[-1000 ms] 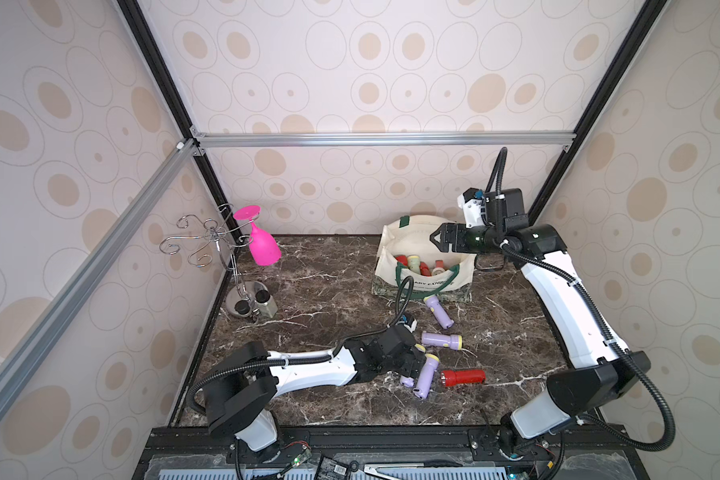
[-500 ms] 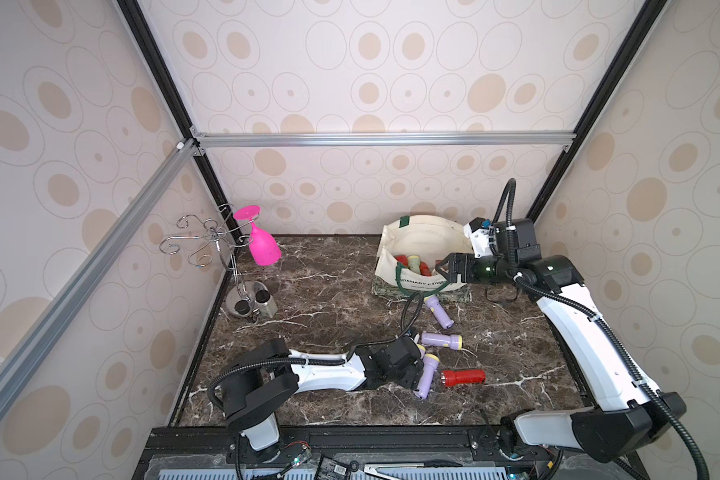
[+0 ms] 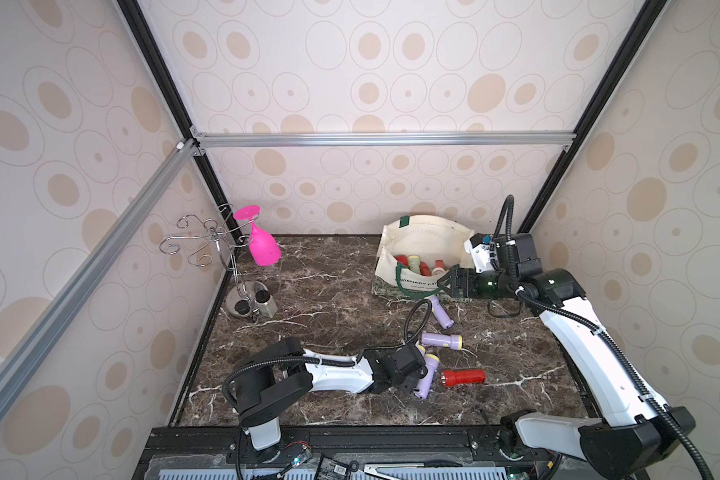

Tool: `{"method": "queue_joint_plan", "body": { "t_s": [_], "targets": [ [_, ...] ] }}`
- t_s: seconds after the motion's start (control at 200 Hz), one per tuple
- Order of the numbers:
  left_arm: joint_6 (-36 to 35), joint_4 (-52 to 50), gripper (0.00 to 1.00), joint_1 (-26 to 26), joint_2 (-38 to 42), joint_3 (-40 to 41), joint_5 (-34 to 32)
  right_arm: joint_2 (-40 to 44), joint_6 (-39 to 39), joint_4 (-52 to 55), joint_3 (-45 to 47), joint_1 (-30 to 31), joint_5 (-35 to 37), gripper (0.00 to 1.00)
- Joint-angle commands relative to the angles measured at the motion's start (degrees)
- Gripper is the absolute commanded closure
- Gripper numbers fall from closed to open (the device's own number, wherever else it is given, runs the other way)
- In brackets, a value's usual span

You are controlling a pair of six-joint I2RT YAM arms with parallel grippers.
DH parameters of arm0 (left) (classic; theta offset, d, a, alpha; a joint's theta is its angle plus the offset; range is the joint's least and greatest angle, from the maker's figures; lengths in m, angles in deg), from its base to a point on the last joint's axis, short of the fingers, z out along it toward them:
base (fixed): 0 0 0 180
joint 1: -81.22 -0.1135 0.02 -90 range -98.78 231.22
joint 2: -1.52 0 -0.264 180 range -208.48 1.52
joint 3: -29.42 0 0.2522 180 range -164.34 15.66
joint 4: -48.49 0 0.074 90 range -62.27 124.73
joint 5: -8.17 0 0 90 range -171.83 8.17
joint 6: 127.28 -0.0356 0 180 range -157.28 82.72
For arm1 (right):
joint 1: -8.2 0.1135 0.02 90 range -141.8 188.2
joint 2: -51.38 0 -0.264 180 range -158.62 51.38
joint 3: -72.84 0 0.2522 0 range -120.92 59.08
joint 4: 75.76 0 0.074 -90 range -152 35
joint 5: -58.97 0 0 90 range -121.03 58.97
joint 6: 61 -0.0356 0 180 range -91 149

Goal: Put the flashlights into the tote bags
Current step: Pick up the flashlight from the center of the board.

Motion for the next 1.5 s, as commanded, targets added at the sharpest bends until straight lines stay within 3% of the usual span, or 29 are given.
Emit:
{"method": "queue_joint_plan", "body": {
  "t_s": [0.0, 0.2, 0.445, 0.655, 0.9, 1.03, 1.266, 1.496],
  "targets": [
    [-0.2, -2.1, 0.41, 0.5, -0.2, -0.8, -2.5, 0.1, -0.3, 0.1, -0.6, 0.3, -1.0, 0.11],
    [1.1, -2.9, 0.5, 0.6, -0.1, 1.0, -4.2, 0.1, -1.3, -0.8, 0.3, 0.3, -2.1, 0.12],
    [2.4, -7.8, 0.46, 0.7, -0.6, -0.3, -10.0, 0.3, -1.1, -1.0, 0.5, 0.3, -1.8, 0.12],
    [3.7, -6.3, 0.76, 0.7, 2.5, 1.2, -11.0, 1.1, -0.6, -0.6, 1.0, 0.3, -1.6, 0.12],
    [5.1, -3.1, 0.92, 0.2, 13.0, 3.1, -12.2, 1.6, -0.6, -0.5, 2.4, 0.3, -3.1, 0.12],
    [3.7, 0.2, 0.94, -0.7, 17.9, 1.5, -11.0, 1.7, -1.1, -2.6, 4.0, 0.3, -7.7, 0.12],
    [2.2, 7.8, 0.97, -3.4, 23.0, -0.9, -7.3, 0.9, -6.3, -12.6, 8.3, 0.3, -22.5, 0.12],
    [3.2, 15.6, 0.98, -5.6, 26.1, -0.8, -4.8, -0.6, -11.8, -19.1, 10.1, 0.2, -28.0, 0.12]
  ]
}}
